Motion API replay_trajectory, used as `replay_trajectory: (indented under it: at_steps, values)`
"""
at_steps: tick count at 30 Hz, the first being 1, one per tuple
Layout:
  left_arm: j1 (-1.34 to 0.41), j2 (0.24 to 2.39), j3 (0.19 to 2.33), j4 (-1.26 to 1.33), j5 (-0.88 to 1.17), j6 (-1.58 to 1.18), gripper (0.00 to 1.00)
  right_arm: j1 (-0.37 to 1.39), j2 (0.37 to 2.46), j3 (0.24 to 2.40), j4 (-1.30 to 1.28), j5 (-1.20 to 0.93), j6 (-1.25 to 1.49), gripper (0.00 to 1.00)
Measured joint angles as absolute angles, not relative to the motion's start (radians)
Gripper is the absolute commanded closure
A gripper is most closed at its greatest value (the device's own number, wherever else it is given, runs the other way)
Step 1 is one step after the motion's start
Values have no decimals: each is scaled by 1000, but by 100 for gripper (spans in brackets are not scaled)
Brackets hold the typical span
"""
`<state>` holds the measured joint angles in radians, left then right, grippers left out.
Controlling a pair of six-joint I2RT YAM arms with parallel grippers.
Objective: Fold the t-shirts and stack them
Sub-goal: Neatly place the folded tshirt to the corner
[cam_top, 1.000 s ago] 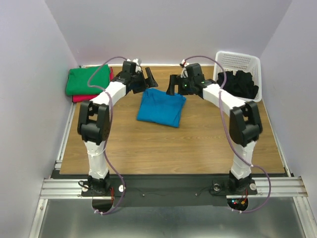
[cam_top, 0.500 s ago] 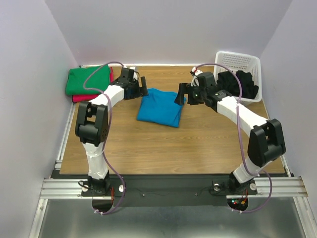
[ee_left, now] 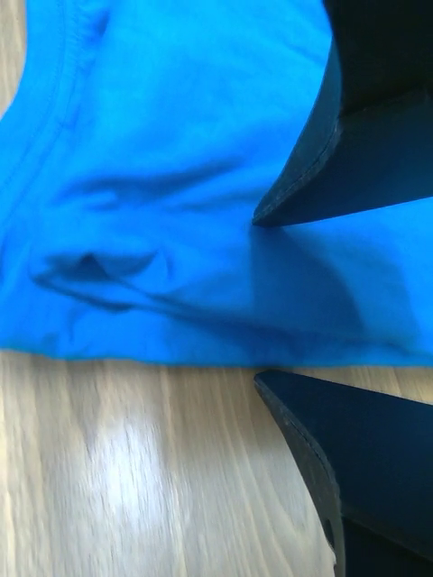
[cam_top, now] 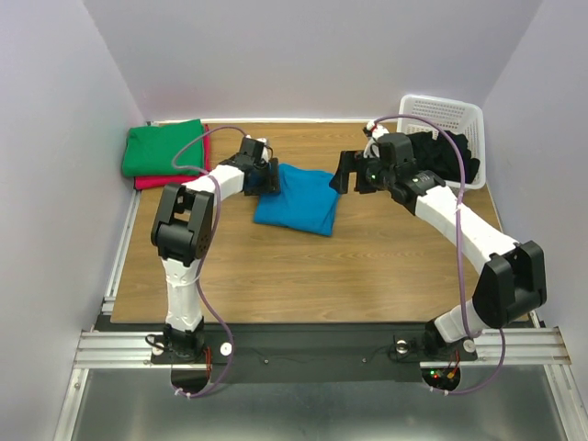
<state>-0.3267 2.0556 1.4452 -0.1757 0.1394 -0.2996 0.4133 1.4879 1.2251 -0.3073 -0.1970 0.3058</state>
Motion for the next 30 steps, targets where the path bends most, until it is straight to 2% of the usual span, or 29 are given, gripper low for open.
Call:
replay_trajectory:
  at_steps: [2, 3, 4, 5, 8, 17, 24, 30]
  values:
    - [-352, 2056, 1433, -150, 111, -307, 43, 413, 1488, 1225, -307, -192, 306, 0]
    - [-365, 2056, 1427, -140, 94, -312, 53, 413, 1488, 1225, -307, -190, 306, 0]
    - [-381, 2056, 1423, -132, 77, -318, 60, 413, 1488, 1224, -307, -186, 306, 0]
    - [-392, 2057, 1421, -131, 70, -324, 74, 413, 1486, 1221, -307, -181, 306, 0]
    - [-423, 2066, 1422, -123, 33, -351, 100, 413, 1478, 1204, -308, -165, 305, 0]
    - [-469, 2118, 1585, -293, -162, -328, 100, 413, 1409, 1180, -313, -89, 289, 0]
    - [-459, 2140, 1796, -368, -437, -109, 100, 413, 1377, 1177, -313, -40, 275, 0]
    - [-397, 2159, 1953, -367, -542, 67, 100, 413, 1357, 1150, -313, 15, 261, 0]
